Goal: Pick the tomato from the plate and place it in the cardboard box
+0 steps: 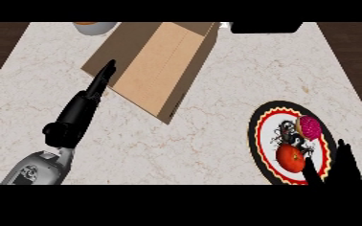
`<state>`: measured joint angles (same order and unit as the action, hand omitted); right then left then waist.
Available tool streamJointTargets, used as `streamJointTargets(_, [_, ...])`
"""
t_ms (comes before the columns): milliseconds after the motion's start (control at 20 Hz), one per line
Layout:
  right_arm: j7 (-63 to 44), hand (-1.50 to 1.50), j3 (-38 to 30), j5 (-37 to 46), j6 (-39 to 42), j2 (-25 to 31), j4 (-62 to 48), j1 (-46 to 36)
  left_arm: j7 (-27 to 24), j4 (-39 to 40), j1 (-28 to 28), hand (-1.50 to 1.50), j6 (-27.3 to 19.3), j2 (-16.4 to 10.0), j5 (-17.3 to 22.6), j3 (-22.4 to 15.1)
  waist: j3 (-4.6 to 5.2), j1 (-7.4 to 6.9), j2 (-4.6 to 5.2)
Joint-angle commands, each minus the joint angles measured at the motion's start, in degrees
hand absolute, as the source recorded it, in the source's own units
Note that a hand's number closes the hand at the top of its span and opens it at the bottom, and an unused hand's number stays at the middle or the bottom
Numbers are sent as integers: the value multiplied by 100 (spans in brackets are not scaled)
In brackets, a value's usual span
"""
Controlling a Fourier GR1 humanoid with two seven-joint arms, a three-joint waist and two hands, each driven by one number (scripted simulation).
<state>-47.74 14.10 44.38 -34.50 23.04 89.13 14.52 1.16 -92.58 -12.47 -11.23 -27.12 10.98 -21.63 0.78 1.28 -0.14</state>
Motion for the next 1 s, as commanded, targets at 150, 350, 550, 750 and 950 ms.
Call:
streamJointTargets(150, [-2530, -150, 374, 967, 1759, -290, 1785, -472, 127, 370, -35, 0, 217, 279, 134, -163, -24, -23, 14])
streamJointTargets(350, [-3294, -150, 404, 1632, 2443, -685, 2327, -702, 133, 428, -123, 0, 407, 255, 132, -79, -56, -59, 7])
streamJointTargets(550, [-3255, -150, 285, 1715, 2780, -1045, 2078, -750, 353, 298, -146, 0, 231, 506, -64, -238, -70, -99, 9])
streamJointTargets(750, [-3203, -150, 34, 1748, 2970, -1449, 1666, -969, 261, 273, -56, 0, 348, 457, -69, -138, -72, -154, 27])
streamJointTargets(950, [-2828, -150, -317, 1806, 2839, -1641, 1329, -909, 117, 280, 167, 0, 387, 383, -195, -51, -76, -148, 21])
